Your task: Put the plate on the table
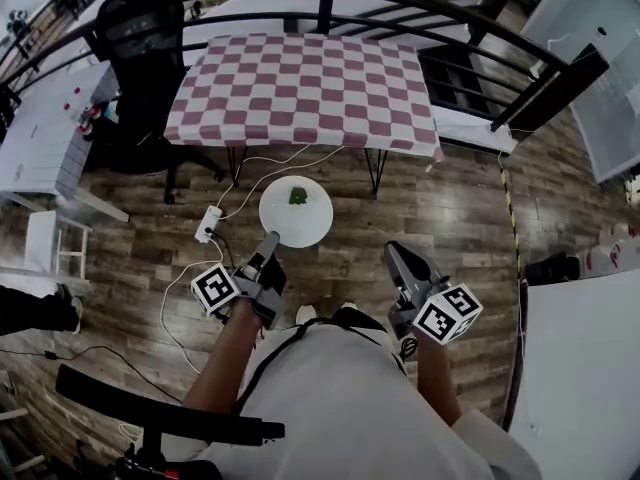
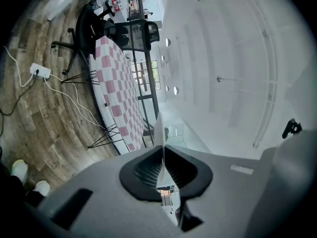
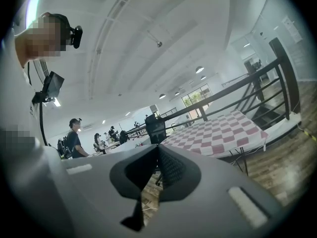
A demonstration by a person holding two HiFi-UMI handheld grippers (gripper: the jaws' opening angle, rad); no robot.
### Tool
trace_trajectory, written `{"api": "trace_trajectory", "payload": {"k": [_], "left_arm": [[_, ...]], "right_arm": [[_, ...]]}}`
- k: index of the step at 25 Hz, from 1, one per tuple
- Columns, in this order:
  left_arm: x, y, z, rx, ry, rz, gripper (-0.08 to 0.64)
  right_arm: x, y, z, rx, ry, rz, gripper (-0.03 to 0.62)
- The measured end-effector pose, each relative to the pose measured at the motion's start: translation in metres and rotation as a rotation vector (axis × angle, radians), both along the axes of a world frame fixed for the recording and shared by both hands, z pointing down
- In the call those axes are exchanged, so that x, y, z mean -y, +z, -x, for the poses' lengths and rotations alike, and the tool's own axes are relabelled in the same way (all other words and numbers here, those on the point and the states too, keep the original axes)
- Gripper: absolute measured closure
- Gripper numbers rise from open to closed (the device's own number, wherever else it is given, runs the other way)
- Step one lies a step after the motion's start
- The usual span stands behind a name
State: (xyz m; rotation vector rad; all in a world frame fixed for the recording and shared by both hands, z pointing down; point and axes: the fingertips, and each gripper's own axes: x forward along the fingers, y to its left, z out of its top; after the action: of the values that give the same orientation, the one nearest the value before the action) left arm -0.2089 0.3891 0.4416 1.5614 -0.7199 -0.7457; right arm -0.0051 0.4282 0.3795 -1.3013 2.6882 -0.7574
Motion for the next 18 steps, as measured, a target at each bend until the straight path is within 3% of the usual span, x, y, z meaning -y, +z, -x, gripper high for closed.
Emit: {"api": "trace_trajectory", "payload": {"k": [18], "left_arm": [[0.006,0.010,0.000,0.022,-0.002,0.020,0.536]], "right_arm": [[0.005,0.013,0.002,0.018,-0.007,0.029,0.584]]}}
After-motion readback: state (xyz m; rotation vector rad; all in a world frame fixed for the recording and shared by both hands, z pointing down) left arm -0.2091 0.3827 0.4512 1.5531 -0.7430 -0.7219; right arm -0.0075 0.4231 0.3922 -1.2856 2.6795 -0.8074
